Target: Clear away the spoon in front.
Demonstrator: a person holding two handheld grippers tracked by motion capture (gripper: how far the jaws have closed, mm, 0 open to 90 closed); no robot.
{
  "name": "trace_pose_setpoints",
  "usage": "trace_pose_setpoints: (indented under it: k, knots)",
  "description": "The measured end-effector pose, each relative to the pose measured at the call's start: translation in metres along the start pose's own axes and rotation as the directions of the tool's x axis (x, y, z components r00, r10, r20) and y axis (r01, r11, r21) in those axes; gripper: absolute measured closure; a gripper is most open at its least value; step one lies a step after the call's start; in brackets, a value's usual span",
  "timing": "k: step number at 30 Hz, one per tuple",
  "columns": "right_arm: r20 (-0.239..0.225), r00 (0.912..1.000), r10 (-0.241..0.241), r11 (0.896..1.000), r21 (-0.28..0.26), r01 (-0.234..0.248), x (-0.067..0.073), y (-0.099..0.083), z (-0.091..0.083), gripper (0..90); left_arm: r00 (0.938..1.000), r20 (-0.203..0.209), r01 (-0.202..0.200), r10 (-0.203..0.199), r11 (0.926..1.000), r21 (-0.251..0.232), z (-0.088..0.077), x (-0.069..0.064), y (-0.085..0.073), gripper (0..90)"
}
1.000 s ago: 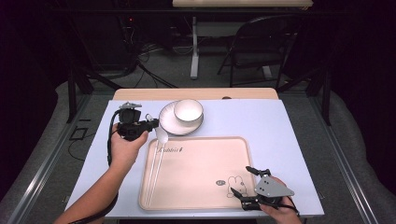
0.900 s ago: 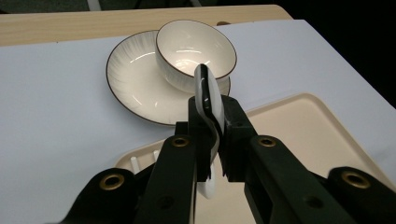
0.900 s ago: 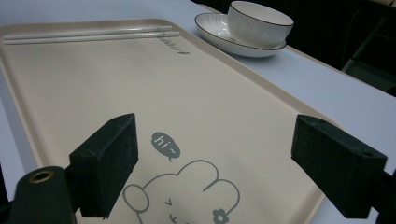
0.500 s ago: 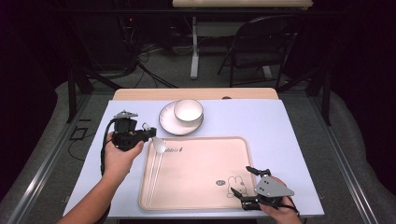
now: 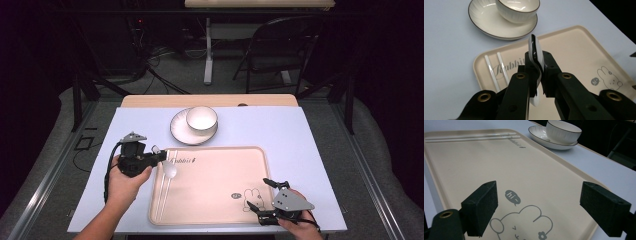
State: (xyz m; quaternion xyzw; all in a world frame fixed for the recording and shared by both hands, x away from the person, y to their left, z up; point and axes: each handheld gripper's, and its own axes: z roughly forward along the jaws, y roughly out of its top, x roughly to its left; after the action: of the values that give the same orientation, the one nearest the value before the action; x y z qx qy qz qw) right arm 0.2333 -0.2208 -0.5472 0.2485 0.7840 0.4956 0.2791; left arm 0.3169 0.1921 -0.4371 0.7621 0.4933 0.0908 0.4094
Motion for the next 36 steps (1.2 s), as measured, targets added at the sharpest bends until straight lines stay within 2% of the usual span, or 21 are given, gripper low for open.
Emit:
trace_pose_setpoints:
  k: [9, 12, 13, 14, 15, 17, 20, 25, 36]
  knots:
    - [0.000, 1.0000, -0.002, 1.000, 0.000, 0.002, 0.000, 0.000, 0.000, 14.1, 0.9999, 0.015, 0.005, -0.006, 0.9993, 0.036, 0.001, -0.003, -0.024, 85.2]
    - [-0.002, 1.0000, 0.000, 1.000, 0.001, 0.000, 0.000, 0.000, 0.001, 14.1, 0.9999, 0.010, -0.009, 0.008, 0.9983, 0.058, 0.002, -0.005, -0.031, 85.3]
    - [-0.002, 1.0000, 0.000, 1.000, 0.001, 0.000, 0.000, 0.000, 0.001, 14.1, 0.9999, 0.010, -0.009, 0.008, 0.9983, 0.058, 0.002, -0.005, -0.031, 85.2]
    - [-0.001, 1.0000, 0.002, 1.000, 0.002, -0.002, 0.000, 0.000, 0.001, 14.1, 0.9997, 0.019, -0.018, 0.017, 0.9965, 0.081, 0.001, -0.006, -0.033, 85.2]
    - [-0.001, 1.0000, 0.002, 1.000, 0.002, -0.002, 0.000, 0.000, 0.001, 14.1, 0.9997, 0.019, -0.018, 0.017, 0.9965, 0.081, 0.001, -0.006, -0.033, 85.2]
    - [0.000, 1.0000, 0.003, 1.000, 0.003, -0.003, 0.000, 0.000, 0.001, 14.2, 0.9995, 0.025, -0.024, 0.021, 0.9936, 0.110, 0.002, -0.007, -0.036, 85.2]
    - [0.000, 1.0000, 0.003, 1.000, 0.003, -0.003, 0.000, 0.000, 0.001, 14.2, 0.9994, 0.024, -0.028, 0.025, 0.9920, 0.123, 0.003, -0.008, -0.038, 85.2]
    - [0.000, 1.0000, 0.000, 1.000, 0.003, 0.000, 0.000, 0.000, 0.001, 14.1, 0.9994, 0.028, -0.024, 0.020, 0.9857, 0.167, 0.012, -0.009, -0.042, 85.1]
    - [0.000, 1.0000, 0.003, 1.000, 0.002, -0.003, 0.000, -0.001, 0.001, 14.1, 0.9993, 0.016, -0.036, 0.034, 0.9804, 0.194, 0.026, -0.009, -0.040, 82.5]
